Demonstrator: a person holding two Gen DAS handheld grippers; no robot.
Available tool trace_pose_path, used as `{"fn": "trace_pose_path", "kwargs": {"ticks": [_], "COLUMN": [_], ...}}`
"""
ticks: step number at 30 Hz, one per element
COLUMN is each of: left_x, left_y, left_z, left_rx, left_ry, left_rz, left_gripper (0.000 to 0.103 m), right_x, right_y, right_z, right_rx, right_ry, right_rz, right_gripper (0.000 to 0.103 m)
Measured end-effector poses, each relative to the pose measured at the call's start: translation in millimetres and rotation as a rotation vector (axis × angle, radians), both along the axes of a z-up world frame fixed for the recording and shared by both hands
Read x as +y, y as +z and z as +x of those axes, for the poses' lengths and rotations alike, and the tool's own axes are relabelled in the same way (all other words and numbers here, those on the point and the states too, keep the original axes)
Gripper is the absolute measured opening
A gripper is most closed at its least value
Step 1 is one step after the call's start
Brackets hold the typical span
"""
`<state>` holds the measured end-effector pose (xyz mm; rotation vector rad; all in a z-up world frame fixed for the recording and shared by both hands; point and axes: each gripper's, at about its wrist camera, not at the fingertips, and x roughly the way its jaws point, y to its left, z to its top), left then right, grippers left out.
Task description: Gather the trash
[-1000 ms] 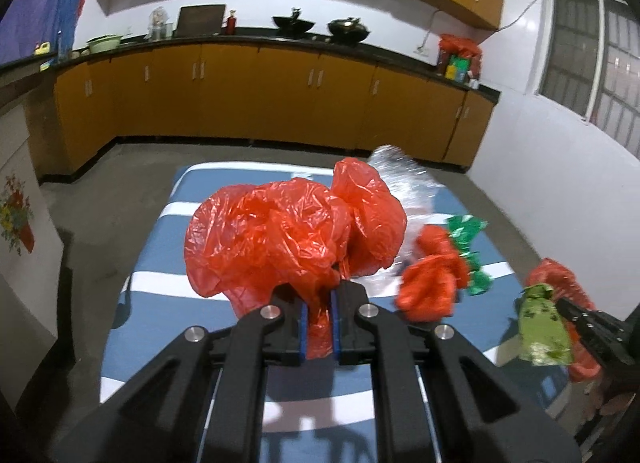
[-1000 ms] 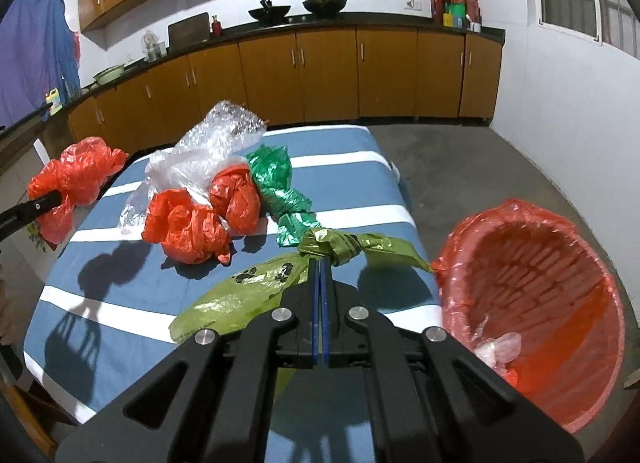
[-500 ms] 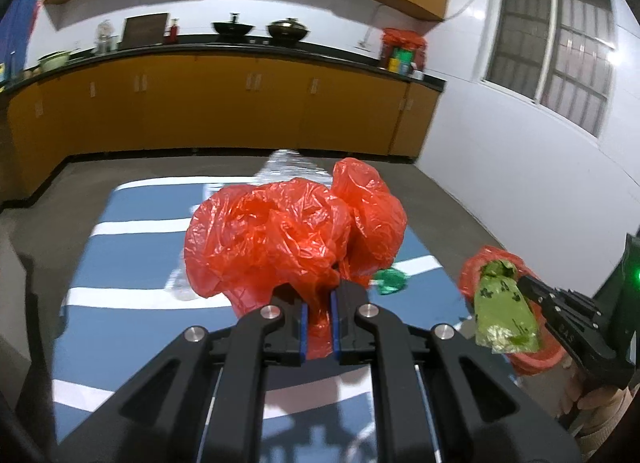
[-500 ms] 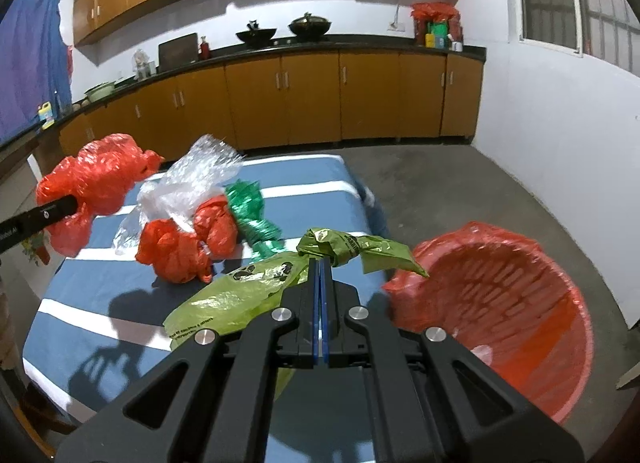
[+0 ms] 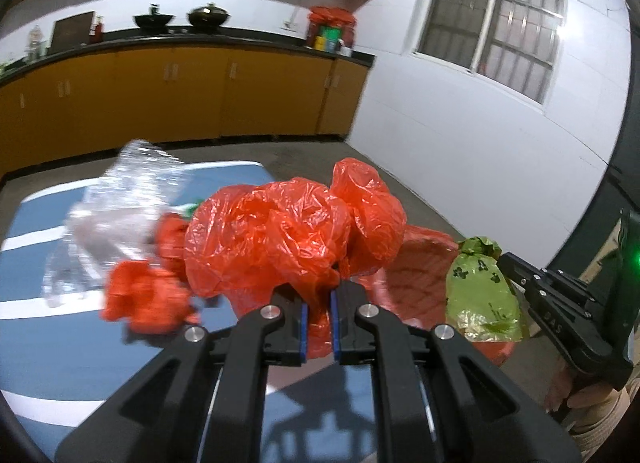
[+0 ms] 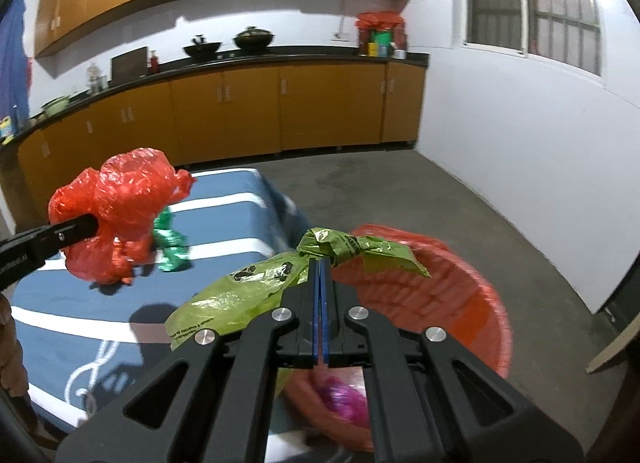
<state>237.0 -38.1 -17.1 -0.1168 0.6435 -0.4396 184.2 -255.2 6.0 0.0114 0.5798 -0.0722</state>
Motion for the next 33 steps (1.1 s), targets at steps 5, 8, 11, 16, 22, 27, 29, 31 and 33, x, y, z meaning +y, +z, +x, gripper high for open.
{"fn": "trace_pose_path", "kwargs": {"ticks": [5, 8, 11, 16, 22, 27, 29, 31, 33], "left_x": [-39.0, -61.8, -77.6, -105.8, -126.5, -133.0, -129.3, -123.8, -116.9], "left_y": [-10.7, -16.6, -23.1, -34.6, -44.8, -54.9, -58.2, -60.8, -61.4], "left_z": [8.5, 12.4, 15.6, 23.3, 28.2, 28.1, 28.4, 29.3, 30.3], "left_rx": [0.02, 0.03, 0.042, 0.075, 0.105, 0.115, 0.121, 0.129, 0.136], "left_ry": [-0.071, -0.111, -0.139, -0.181, -0.215, -0.225, -0.218, -0.207, -0.189], "left_rz": [-0.003, -0.001, 0.002, 0.005, 0.003, 0.018, 0.028, 0.029, 0.026], "left_gripper": [0.01, 0.01, 0.01, 0.01, 0.012, 0.028, 0.031, 0.032, 0.034], "right_x": [-27.3, -38.4, -48.8, -62.1, -72.6, -78.9, -82.1, -84.9, -86.0], "right_y": [-3.2, -5.8, -8.9, -13.5, -16.9, -21.6, -25.8, -28.0, -30.5], "right_z": [-1.9, -0.4, 0.9, 1.8, 4.7, 3.9, 2.8, 2.0, 0.8], "right_rx": [0.002, 0.001, 0.002, 0.005, 0.0, -0.005, 0.005, 0.012, 0.021], "right_ry": [-0.054, -0.075, -0.091, -0.116, -0.127, -0.111, -0.117, -0.121, -0.127], "right_rz": [0.004, 0.01, 0.015, 0.021, 0.03, 0.053, 0.065, 0.075, 0.076], "right_gripper": [0.001, 0.001, 0.001, 0.001, 0.001, 0.002, 0.002, 0.003, 0.003]}}
